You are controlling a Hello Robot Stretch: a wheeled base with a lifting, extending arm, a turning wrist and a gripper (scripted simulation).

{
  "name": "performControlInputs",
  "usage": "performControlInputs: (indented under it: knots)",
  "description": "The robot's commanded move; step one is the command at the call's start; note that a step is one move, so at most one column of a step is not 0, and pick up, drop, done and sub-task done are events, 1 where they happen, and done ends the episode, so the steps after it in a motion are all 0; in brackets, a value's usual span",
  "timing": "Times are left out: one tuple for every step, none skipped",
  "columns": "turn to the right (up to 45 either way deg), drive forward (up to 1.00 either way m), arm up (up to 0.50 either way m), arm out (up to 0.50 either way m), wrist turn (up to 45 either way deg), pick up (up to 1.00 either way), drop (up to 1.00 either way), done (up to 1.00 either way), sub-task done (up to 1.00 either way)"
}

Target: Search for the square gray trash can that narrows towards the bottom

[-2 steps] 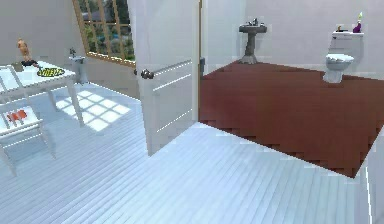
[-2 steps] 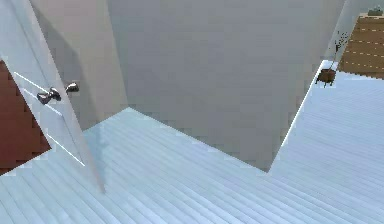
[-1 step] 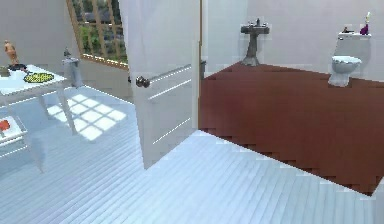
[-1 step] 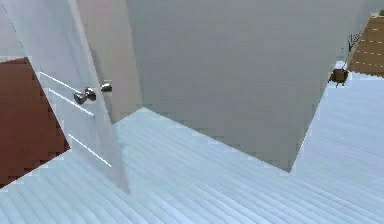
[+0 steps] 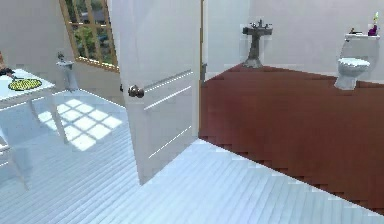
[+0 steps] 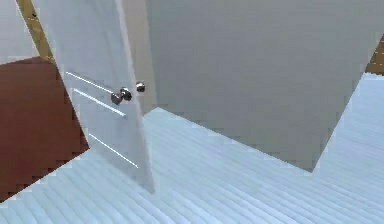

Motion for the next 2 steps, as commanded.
performControlInputs:
  knots:
    - [15.0, 0.0, 0.0, 0.0, 0.0, 0.0, 0.0, 0.0, 0.0]
    - [0.0, 1.0, 0.0, 0.0, 0.0, 0.0, 0.0, 0.0, 0.0]
